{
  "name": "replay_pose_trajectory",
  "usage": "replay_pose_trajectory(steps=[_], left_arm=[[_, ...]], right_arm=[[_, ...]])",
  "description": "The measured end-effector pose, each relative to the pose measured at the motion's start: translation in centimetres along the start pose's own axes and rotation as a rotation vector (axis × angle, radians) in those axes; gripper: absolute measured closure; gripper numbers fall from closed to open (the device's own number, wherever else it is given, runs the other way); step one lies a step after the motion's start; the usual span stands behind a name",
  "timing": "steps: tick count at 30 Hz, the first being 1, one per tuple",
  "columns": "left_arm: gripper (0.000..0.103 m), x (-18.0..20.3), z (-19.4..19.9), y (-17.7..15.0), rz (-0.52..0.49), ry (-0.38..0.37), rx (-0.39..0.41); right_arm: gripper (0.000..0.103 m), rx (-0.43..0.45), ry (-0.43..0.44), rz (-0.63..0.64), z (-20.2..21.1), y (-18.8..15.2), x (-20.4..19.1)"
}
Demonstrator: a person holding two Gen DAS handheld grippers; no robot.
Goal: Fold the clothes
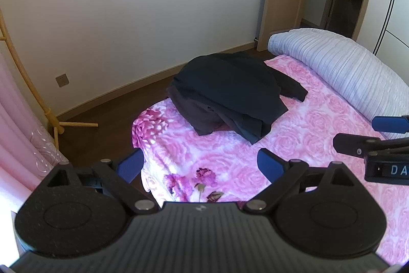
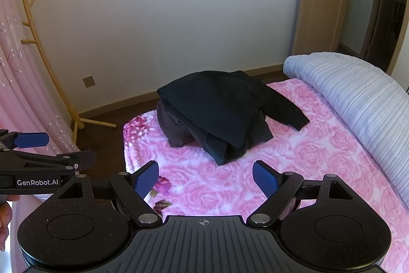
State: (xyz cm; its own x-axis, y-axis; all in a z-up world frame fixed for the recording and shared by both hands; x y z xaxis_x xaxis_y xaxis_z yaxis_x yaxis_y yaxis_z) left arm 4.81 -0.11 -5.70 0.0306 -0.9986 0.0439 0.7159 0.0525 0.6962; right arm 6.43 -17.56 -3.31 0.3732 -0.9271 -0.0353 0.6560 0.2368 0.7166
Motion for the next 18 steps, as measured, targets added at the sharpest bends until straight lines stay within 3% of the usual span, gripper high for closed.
replay_pose_trajectory(steps=[18], left_arm=[[0.009, 1.1, -0.1, -1.0, -0.035, 0.016, 0.009]], right_arm=[[0.019, -0.019, 0.066, 0.015, -1.5, -0.7, 1.0]])
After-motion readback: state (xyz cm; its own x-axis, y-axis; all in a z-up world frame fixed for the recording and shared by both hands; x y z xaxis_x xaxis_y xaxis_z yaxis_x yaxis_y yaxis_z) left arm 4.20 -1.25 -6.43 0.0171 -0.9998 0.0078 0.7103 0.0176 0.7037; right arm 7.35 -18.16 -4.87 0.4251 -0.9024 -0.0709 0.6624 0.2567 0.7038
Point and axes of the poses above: each gripper's, at about its wrist camera, not at the fingertips, and z roughly against the way its jaws point, x to its right, y to its top, the point moved 7 cm from there along -z, roughly the way its jaws point, and after that the axes turned 2 degrees about z, right-handed, at the moved point
